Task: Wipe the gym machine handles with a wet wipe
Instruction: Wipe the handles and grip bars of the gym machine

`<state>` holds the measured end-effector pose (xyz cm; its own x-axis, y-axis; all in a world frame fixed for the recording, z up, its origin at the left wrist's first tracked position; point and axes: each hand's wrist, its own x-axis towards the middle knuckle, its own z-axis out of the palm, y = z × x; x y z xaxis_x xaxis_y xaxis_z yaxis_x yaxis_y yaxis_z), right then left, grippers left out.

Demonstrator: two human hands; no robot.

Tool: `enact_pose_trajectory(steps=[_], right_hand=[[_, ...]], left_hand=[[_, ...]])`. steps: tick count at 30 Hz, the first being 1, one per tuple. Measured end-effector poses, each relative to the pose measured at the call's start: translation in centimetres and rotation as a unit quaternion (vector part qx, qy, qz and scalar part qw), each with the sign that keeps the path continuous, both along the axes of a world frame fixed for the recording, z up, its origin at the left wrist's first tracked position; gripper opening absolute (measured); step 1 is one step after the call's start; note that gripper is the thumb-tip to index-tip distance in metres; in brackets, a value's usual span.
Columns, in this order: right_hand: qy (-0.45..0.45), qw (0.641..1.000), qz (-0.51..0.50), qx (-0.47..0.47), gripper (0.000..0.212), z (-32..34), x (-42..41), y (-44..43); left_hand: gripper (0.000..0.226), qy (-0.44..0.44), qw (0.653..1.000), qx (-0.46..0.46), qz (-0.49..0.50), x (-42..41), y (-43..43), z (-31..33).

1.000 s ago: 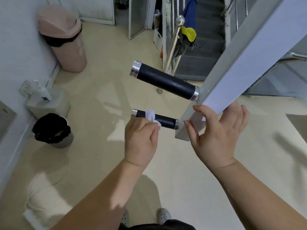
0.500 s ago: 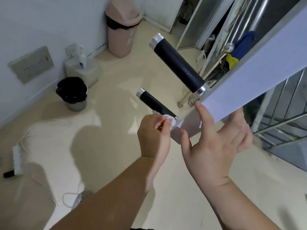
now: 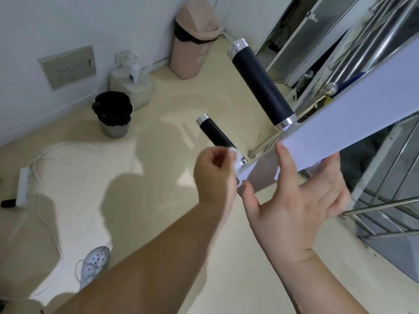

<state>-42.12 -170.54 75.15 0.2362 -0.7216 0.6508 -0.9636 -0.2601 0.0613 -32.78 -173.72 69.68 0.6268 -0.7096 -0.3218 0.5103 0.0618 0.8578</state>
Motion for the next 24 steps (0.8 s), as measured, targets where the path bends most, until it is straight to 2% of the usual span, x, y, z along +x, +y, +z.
enact_pose_trajectory(steps=[3, 9, 13, 16, 20, 22, 24], right_hand=[[0.0, 1.0, -0.001, 0.0, 0.072, 0.1, -0.1, -0.2], [0.01, 1.0, -0.008, -0.002, 0.073, -0.4, -0.2, -0.4], [0.005, 1.0, -0.013, -0.017, 0.07, -0.5, 0.0, -0.7], [0.009, 1.0, -0.013, -0.017, 0.07, -0.5, -0.1, -0.9], [0.016, 1.0, -0.012, -0.017, 0.072, -0.5, -0.4, -1.1], [0.016, 1.0, -0.011, -0.02, 0.071, -0.5, -0.4, -1.1], [0.015, 1.0, -0.011, -0.024, 0.071, -0.6, -0.4, -1.2]], left_hand=[[0.006, 0.0, 1.0, 0.003, -0.021, -1.1, 0.9, -0.5], [0.017, 0.073, 0.99, 0.027, 0.118, 4.6, -3.4, 0.1], [0.013, 0.079, 0.995, 0.036, 0.054, 2.6, -2.1, -0.4], [0.009, 0.05, 0.998, 0.033, 0.008, 0.4, -0.6, -0.4], [0.017, 0.051, 0.995, 0.039, 0.073, 3.5, -3.4, -0.8], [0.013, 0.052, 0.992, 0.043, 0.103, 5.1, -4.7, -0.9], [0.015, 0.025, 0.995, 0.037, 0.089, 4.5, -4.2, -0.7]])
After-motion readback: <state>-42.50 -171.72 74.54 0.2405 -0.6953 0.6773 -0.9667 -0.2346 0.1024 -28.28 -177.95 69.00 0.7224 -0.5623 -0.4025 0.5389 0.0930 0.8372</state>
